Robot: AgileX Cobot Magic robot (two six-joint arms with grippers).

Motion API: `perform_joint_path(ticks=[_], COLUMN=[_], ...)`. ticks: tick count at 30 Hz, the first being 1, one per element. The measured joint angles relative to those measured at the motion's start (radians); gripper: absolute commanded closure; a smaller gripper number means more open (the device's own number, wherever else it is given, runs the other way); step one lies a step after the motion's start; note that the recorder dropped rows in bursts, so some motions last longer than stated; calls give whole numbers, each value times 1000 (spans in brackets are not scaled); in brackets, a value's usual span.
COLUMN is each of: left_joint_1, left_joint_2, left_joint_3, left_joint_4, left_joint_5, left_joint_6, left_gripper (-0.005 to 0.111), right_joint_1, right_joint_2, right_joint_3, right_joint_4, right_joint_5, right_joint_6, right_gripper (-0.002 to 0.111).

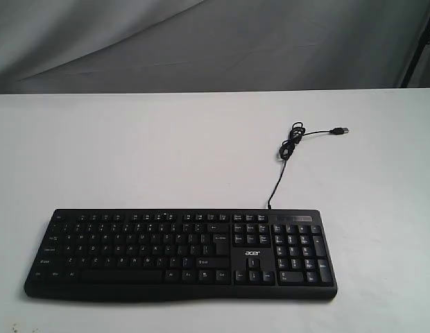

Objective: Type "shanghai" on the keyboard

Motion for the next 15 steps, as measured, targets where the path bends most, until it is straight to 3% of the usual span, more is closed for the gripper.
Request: perform_joint_path(ticks=[15], left_joint_1=[0], left_joint_2=[0], left_joint_3=[0], left_joint_4=[0], left_joint_5=[0], left_joint_6=[0], left_gripper=[107], right_joint_1=[0], right_joint_2=[0], right_joint_3=[0], right_joint_4=[23], right_joint_5=[0], right_joint_6=[0], right_gripper=[108])
